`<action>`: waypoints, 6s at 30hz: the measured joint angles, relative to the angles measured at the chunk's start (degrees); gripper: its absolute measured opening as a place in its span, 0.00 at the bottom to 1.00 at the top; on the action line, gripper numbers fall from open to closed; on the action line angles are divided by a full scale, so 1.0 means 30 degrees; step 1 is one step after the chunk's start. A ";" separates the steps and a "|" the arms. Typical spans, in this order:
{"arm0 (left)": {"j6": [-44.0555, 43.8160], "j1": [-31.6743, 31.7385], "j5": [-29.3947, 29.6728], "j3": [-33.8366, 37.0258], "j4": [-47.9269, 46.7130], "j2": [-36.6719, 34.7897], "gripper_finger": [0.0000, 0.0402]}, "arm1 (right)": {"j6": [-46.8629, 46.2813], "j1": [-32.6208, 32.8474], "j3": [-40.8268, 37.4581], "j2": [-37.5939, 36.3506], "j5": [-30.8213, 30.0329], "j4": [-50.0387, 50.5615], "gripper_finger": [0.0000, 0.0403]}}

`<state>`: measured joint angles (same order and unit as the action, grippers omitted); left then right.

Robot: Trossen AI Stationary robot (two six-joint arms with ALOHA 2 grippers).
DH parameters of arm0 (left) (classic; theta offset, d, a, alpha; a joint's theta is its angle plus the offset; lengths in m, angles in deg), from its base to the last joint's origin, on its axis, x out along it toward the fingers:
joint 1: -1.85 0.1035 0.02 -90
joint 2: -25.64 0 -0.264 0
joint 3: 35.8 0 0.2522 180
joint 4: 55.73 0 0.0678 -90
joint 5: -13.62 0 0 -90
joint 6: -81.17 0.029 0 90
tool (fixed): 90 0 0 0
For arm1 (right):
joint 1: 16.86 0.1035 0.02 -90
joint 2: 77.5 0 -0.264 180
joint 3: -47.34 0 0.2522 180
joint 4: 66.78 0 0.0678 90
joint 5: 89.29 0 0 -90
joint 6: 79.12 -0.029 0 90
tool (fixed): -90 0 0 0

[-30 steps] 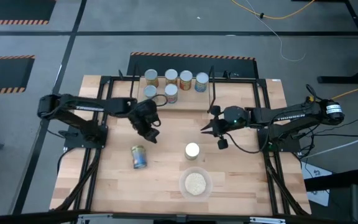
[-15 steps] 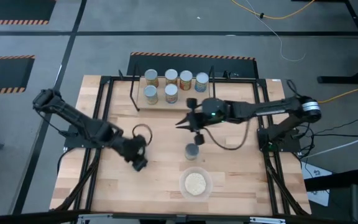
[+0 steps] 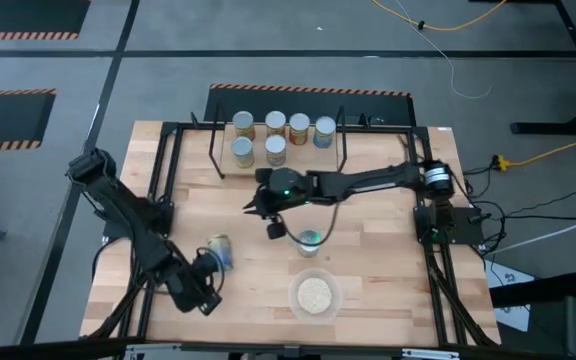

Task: Pick and place cans onto a shelf
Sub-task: Put the canned peaches on the shelf

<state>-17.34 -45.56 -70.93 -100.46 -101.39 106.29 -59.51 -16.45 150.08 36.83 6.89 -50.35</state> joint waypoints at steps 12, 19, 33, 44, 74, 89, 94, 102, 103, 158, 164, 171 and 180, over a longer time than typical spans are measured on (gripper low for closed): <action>-0.1133 -0.0967 0.0224 0.0000 -0.0017 0.3494 0.31 | 0.0038 0.0000 0.2202 0.3843 -0.0015 -0.1607 0.13; -0.1147 -0.0908 0.1687 0.0000 -0.0104 0.4005 0.31 | -0.0007 -0.0359 0.2206 0.4942 -0.0015 -0.3869 0.13; -0.0986 0.0118 0.2997 0.0000 -0.1883 0.3998 0.31 | -0.0457 -0.0838 0.2195 0.7237 0.1560 -0.6004 0.13; -0.0972 0.1008 0.3019 0.0000 -0.2996 0.3998 0.31 | -0.1399 -0.0430 0.2195 0.8641 0.3077 -0.8140 0.13; -0.0914 0.1175 0.2592 -0.0007 -0.3713 0.3998 0.31 | -0.3048 0.0277 0.2195 0.8901 0.6520 -0.9866 0.13; -0.1009 0.1190 0.1939 0.0000 -0.4285 0.3998 0.31 | -0.6709 0.0219 0.2210 0.8798 0.9191 -1.2539 0.13; -0.1095 0.1343 0.2647 0.0015 -0.4531 0.3984 0.31 | -0.7712 0.0298 0.2195 0.8805 1.0661 -1.3139 0.13; -0.0477 0.2234 0.2574 0.0015 -0.4802 0.3991 0.31 | -0.8042 0.0427 0.2202 0.8813 1.1545 -1.3703 0.13; -0.0343 0.2342 0.2564 0.0015 -0.4798 0.3991 0.31 | -0.8034 0.0446 0.2202 0.8813 1.1507 -1.3701 0.13; 1.0737 0.4386 0.4425 -0.6761 -0.4570 0.3714 0.31 | 0.0321 -0.1783 0.1495 -0.7427 0.5106 2.0128 0.13; 1.0748 0.4903 0.4520 -0.6761 -0.4103 0.3714 0.31 | -0.1505 -0.1417 -0.0747 -0.8105 0.4985 1.9989 0.13; 1.0400 0.4857 0.4616 -0.6757 -0.4097 0.3894 0.31 | -0.2383 -0.0833 -0.3302 -0.8076 0.4758 1.9340 0.13; 0.9743 0.4825 0.5816 -0.6768 -0.4069 0.5329 0.31 | -0.2395 -0.0427 -0.4675 -0.8076 0.4765 1.7925 0.13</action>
<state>11.89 -31.08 -53.48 -120.76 -113.59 122.27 -66.69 -17.74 136.06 12.61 21.18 3.42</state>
